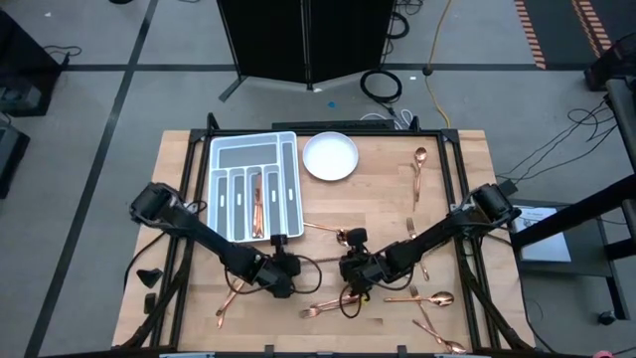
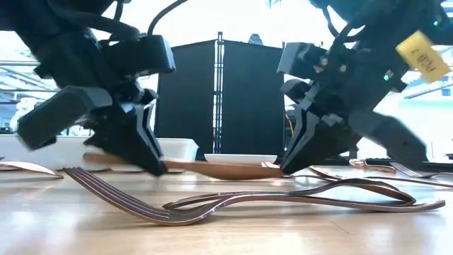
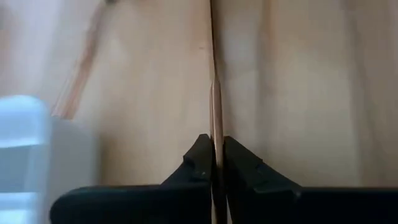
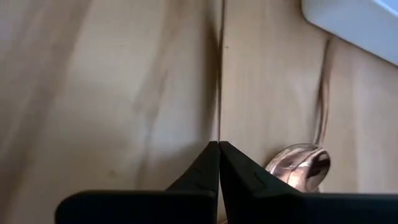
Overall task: Sort silverware
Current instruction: Put the knife on the silverware tray
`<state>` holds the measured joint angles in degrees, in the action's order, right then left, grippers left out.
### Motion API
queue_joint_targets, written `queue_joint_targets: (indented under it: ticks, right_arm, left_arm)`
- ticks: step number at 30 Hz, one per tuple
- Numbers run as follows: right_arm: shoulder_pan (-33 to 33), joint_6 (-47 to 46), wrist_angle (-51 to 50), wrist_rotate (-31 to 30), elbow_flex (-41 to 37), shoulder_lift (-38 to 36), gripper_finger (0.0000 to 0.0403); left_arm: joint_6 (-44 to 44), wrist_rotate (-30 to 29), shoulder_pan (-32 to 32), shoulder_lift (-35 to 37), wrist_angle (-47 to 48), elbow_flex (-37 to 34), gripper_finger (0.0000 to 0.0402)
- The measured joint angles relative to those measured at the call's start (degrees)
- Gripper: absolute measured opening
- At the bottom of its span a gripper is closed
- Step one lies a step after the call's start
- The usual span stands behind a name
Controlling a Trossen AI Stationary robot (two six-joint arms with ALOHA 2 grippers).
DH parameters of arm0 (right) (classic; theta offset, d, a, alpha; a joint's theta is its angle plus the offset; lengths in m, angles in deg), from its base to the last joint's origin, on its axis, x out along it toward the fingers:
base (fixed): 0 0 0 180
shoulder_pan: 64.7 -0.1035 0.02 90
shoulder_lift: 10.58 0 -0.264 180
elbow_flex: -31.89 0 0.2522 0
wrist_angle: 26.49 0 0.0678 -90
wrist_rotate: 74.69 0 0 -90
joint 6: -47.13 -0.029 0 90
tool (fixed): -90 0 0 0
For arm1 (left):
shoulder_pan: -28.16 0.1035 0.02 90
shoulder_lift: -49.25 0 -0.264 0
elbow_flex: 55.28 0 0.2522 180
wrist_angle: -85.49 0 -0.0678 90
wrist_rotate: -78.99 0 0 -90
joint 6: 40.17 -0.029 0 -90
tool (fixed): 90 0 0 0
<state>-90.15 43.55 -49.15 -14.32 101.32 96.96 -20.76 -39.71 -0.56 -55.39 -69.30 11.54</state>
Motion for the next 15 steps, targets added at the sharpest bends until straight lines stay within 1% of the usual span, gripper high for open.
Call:
queue_joint_targets:
  ticks: [3, 7, 12, 15]
  right_arm:
    - [0.1, 1.1, -1.3, -1.2, -0.2, -3.0, 0.0001]
    - [0.0, -2.8, -2.8, -2.6, -0.1, -7.8, 0.0013]
    - [0.1, -7.2, -7.2, -7.4, 0.0, -15.2, 0.0036]
    - [0.1, -9.3, -8.8, -7.6, -0.1, -18.8, 0.0047]
  left_arm:
    - [-0.7, -0.4, 0.5, 3.5, 0.4, 0.0, 0.0008]
    - [-0.1, 0.1, 1.3, 7.6, 3.8, 0.1, 0.0008]
    - [4.1, -0.7, 2.4, 14.1, 12.4, 0.1, 0.0008]
    - [7.7, -1.2, 2.9, 19.3, 19.8, 0.1, 0.0008]
